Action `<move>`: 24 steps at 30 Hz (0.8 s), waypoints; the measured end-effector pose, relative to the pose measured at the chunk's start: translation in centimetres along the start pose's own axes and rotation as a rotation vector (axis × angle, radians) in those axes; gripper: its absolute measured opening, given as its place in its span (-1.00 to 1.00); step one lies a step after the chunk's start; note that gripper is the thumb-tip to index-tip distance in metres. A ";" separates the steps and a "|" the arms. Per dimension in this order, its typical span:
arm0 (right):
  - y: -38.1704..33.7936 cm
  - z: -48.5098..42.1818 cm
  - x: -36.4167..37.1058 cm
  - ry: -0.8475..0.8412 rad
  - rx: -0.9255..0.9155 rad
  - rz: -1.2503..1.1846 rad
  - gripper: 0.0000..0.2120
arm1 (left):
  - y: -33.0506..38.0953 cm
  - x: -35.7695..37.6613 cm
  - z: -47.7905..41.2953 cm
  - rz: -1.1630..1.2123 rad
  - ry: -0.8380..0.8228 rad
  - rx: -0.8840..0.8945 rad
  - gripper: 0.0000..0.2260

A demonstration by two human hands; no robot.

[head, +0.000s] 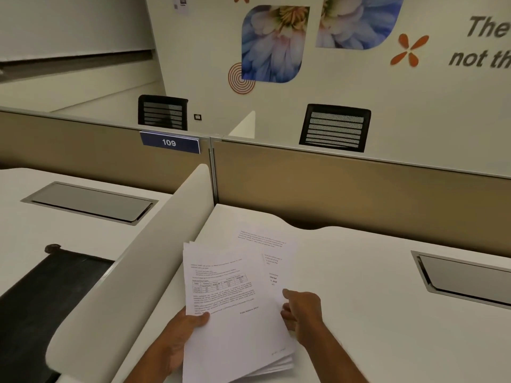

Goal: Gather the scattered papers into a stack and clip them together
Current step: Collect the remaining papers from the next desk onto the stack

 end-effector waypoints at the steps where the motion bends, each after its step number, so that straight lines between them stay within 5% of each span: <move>1: 0.0 -0.1 0.0 0.005 0.003 -0.003 -0.83 | 0.0 0.0 0.0 -0.001 0.008 0.002 -0.66; 11: -0.9 -1.2 1.1 -0.036 -0.072 0.172 -0.78 | 0.0 -0.3 -0.5 -0.012 0.045 0.004 -0.73; 17: -2.9 -0.3 2.3 0.008 -0.294 0.620 -0.79 | -0.1 -0.5 -0.9 -0.023 0.056 0.006 -0.73; 24: -3.4 -1.3 3.5 0.007 -0.195 0.465 -0.49 | -0.3 -0.9 -1.4 -0.057 0.097 0.006 -0.69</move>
Point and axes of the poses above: each hand's wrist, its own z-axis away from the middle knuckle, its own x-axis out of the palm, y = z × x, the point moved 9 cm from there along -z, towards the middle knuckle, and after that the axes turned 15 degrees about -x, right-handed, at the moved point
